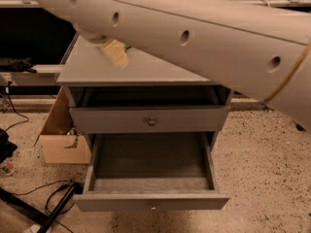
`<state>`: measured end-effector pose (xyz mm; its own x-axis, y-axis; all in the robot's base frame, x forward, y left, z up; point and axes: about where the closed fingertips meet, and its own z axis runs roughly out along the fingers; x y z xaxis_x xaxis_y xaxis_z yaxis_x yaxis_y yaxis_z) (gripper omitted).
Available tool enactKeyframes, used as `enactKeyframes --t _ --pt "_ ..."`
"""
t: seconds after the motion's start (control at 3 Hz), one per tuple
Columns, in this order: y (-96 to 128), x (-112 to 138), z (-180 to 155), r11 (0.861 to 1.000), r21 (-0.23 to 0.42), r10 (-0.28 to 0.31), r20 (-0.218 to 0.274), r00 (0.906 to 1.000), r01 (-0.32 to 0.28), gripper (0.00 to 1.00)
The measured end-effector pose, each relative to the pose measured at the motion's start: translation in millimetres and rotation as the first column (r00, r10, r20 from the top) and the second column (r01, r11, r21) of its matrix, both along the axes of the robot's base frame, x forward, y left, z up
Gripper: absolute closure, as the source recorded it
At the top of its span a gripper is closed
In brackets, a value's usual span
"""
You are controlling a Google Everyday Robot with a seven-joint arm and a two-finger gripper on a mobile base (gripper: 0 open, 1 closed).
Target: Place green rice chip bag into middle drawer
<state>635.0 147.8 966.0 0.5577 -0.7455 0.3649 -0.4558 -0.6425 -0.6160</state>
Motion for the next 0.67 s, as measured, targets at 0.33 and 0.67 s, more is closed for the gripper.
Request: enactKeyframes --t 0.33,0.67 --pt "-14.2 57.2 -1.1 0.993 -0.101 0.064 0.064 0.9959 -0.058 0.00" --pt "-14.8 110.2 -7.0 0.975 -0.194 0.129 0.080 0.9884 -0.111 0.00"
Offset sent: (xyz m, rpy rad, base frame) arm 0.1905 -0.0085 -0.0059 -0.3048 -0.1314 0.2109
